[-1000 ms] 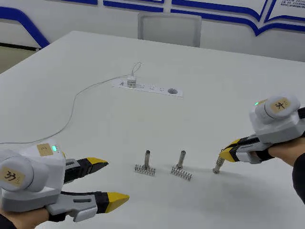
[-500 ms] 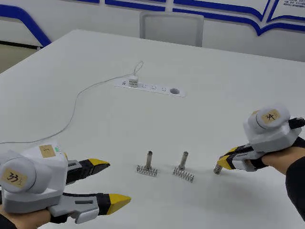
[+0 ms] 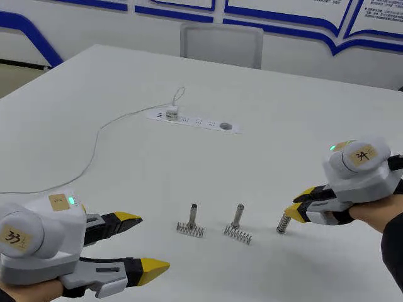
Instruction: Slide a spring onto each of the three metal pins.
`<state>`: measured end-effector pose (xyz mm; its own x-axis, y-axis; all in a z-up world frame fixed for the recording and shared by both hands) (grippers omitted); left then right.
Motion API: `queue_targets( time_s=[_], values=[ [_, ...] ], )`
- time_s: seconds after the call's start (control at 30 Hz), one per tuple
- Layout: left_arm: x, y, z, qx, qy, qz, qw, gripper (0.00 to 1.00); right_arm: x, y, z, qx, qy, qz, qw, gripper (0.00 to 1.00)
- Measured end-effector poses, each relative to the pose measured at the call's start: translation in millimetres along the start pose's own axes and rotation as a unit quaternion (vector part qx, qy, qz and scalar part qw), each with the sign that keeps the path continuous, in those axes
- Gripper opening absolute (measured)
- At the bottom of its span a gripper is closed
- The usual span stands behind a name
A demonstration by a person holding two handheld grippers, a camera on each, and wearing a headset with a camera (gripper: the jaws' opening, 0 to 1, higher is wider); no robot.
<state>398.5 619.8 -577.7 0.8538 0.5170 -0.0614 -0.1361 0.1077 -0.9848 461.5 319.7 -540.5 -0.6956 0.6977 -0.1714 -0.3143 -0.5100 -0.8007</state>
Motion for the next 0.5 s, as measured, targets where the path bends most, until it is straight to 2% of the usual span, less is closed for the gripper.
queue_targets(
  time_s=[0.07, 0.13, 0.2, 0.33, 0.5],
  values=[
    [-0.5, -1.0, -0.2, -0.001, 0.001, -0.001, 1.0, 0.57, 5.3, -8.4, -0.1, -0.006, -0.008, 0.007, 0.9999, 0.18],
    [-1.5, -2.0, -0.7, -0.001, 0.004, -0.003, 1.0, 0.57, 20.6, -17.1, -3.7, -0.011, -0.031, 0.011, 0.9994, 0.18],
    [-2.1, -2.9, -1.0, -0.002, 0.005, -0.004, 1.0, 0.57, 33.1, -18.9, -13.8, -0.006, -0.057, 0.024, 0.9981, 0.18],
    [-1.1, -3.7, -1.3, -0.002, 0.005, -0.005, 1.0, 0.57, 58.9, -15.5, -37.7, 0.011, -0.091, 0.044, 0.9948, 0.17],
    [-0.7, -2.9, 0.0, 0.0, 0.004, -0.003, 1.0, 0.57, 72.9, -2.6, -62.3, 0.025, -0.11, 0.033, 0.9931, 0.16]
  ],
)
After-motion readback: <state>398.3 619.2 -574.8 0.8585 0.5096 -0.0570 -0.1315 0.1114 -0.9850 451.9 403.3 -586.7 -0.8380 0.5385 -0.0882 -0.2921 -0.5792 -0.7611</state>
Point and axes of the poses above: the centre of the closed fingertips' face, and the gripper's own axes: z roughly backward along the fingers, x roughly to its left, y roughly out of its underside, the point moved 7 cm from there along z, roughly backward along the fingers, and after that the axes turned 13 degrees about -x, right-handed, at the moved point
